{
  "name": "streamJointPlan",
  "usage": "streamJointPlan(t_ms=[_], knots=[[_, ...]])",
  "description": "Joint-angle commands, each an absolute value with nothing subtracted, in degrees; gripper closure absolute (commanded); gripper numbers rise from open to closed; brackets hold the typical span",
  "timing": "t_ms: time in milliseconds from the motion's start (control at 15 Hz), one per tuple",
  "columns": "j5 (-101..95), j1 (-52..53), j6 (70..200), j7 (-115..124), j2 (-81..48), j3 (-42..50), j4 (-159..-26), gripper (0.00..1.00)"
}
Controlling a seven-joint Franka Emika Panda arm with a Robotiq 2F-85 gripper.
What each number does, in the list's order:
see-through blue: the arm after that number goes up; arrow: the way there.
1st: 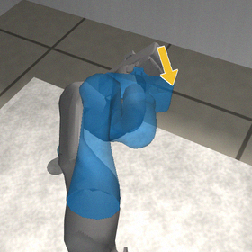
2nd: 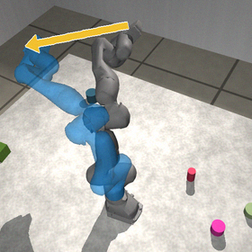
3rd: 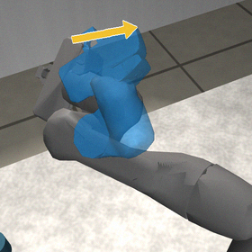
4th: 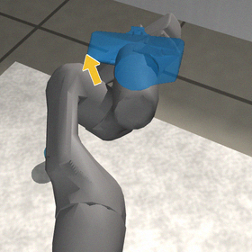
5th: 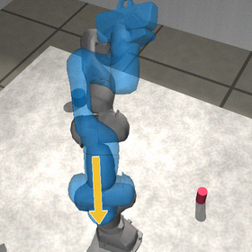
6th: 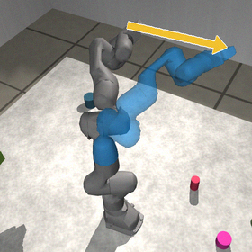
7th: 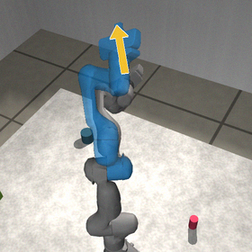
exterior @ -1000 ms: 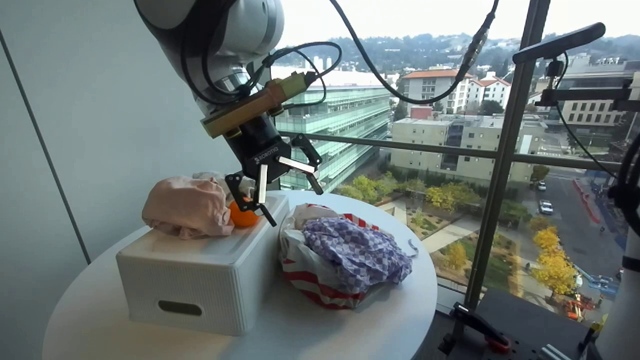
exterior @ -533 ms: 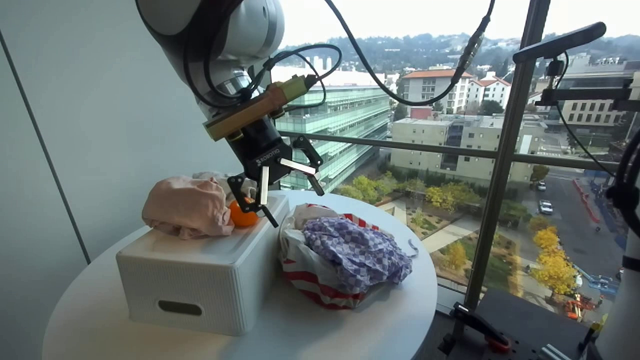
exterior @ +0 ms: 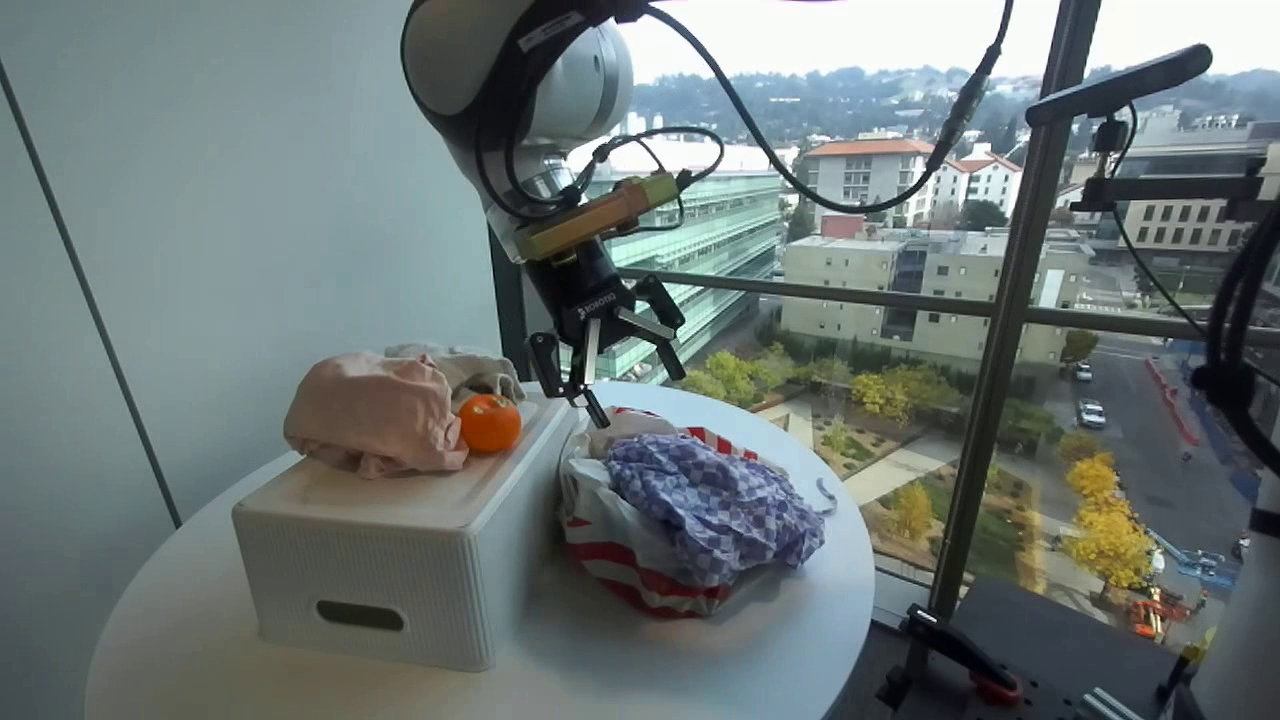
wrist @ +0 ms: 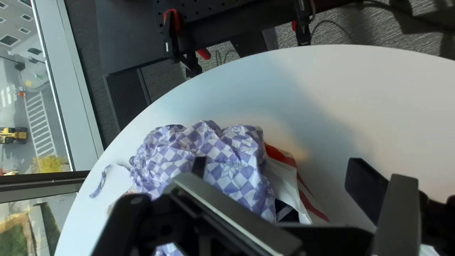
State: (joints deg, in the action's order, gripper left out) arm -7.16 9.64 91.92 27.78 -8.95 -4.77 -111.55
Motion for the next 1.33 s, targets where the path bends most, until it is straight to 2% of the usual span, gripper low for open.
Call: streamJointPlan(t_ms=[0, 333, 733, 1267], knots=[[-2.3, 5.0, 97.2, 17.6, -7.1, -2.5, -115.3, 0.00], [-0.3, 0.8, 105.6, 15.3, -4.7, 0.7, -123.5, 0.00], [-8.3, -1.2, 128.0, 23.0, 1.5, 3.6, -138.4, 0.00], [-6.5, -5.4, 139.6, 22.1, 1.1, 6.0, -146.1, 0.00]])
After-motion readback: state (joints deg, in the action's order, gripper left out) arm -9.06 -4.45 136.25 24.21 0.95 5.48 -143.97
